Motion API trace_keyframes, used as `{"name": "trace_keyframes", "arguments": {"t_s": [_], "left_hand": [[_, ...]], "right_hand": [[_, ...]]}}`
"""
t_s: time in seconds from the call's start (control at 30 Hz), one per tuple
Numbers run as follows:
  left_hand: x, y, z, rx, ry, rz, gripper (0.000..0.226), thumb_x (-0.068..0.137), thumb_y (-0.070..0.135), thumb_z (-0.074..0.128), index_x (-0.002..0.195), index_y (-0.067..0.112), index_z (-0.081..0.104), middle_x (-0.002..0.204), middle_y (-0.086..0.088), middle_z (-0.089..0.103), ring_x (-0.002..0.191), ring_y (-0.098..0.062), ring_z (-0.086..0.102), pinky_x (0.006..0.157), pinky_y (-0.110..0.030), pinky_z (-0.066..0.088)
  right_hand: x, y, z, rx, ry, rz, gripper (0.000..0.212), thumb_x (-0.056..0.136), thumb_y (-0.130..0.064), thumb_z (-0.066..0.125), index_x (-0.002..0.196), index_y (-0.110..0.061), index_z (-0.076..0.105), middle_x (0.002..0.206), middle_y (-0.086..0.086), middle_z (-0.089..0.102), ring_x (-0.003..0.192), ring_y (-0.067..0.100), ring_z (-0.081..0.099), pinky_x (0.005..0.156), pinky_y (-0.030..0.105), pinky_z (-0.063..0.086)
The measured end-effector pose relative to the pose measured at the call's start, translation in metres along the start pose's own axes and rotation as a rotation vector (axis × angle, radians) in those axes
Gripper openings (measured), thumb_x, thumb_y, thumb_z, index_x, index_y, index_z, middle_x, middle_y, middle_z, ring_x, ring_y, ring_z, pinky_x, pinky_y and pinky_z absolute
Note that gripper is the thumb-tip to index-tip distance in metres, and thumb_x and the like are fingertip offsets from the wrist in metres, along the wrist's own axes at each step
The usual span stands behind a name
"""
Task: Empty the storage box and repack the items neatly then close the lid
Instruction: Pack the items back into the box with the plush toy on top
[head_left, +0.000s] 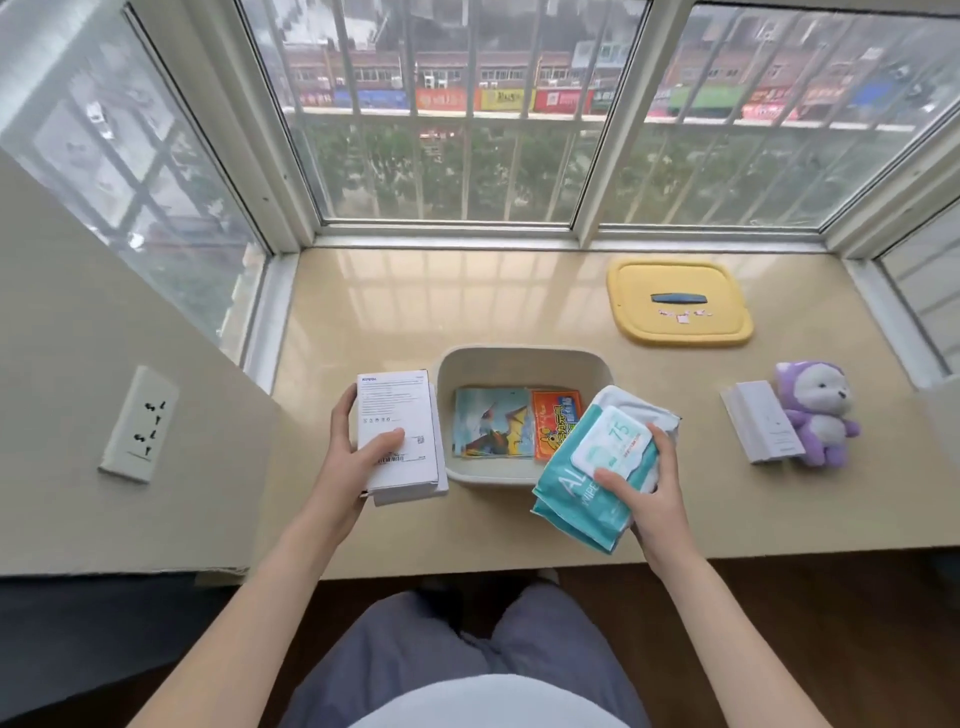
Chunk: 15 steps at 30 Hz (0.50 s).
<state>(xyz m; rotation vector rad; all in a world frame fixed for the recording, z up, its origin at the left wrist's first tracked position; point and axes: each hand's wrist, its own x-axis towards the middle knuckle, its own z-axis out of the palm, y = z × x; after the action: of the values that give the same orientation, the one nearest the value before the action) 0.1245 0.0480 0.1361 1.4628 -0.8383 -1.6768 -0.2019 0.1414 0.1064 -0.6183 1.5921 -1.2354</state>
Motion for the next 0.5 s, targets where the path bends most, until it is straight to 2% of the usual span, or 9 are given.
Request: {"name": "trace_keyframes", "arguments": {"t_s": [0.13,0.23,0.33,0.5], "left_hand": [[0.013,-0.003,0.003,0.005,-0.03,-0.026,0.07,0.09,0.011,0.067,0.136,0.053,0.035,0.112,0.02,0.069,0.093,-0.012,0.071,0.075,-0.035,0.054],[0.024,-0.006,0.012,-0.003,-0.015,-0.031,0.075,0.084,0.015,0.073,0.136,0.054,0.036,0.117,0.018,0.068,0.095,-0.014,0.071,0.073,-0.034,0.055],[0.037,-0.011,0.024,-0.026,0.012,-0.053,0.073,0.087,0.011,0.07,0.137,0.052,0.036,0.116,0.018,0.068,0.094,-0.013,0.07,0.07,-0.033,0.055],[0.063,-0.025,0.052,0.0,0.028,-0.075,0.077,0.075,0.022,0.073,0.135,0.054,0.037,0.119,0.019,0.067,0.102,-0.014,0.069,0.078,-0.039,0.056]], "right_hand": [[0.013,-0.003,0.0,-0.007,-0.004,0.017,0.087,0.069,-0.015,0.084,0.138,-0.044,0.038,0.136,-0.002,0.051,0.124,0.02,0.056,0.089,0.055,0.056],[0.033,-0.007,-0.005,-0.012,-0.035,0.04,0.088,0.069,-0.015,0.084,0.137,-0.046,0.039,0.138,-0.002,0.05,0.124,0.021,0.057,0.087,0.052,0.057],[0.06,-0.006,-0.012,-0.027,-0.079,0.06,0.089,0.07,-0.012,0.086,0.138,-0.046,0.039,0.141,-0.001,0.047,0.126,0.023,0.054,0.088,0.053,0.057],[0.107,0.002,-0.02,-0.117,-0.16,0.075,0.092,0.066,-0.014,0.087,0.138,-0.045,0.039,0.142,-0.003,0.042,0.128,0.021,0.051,0.091,0.054,0.055]]}}
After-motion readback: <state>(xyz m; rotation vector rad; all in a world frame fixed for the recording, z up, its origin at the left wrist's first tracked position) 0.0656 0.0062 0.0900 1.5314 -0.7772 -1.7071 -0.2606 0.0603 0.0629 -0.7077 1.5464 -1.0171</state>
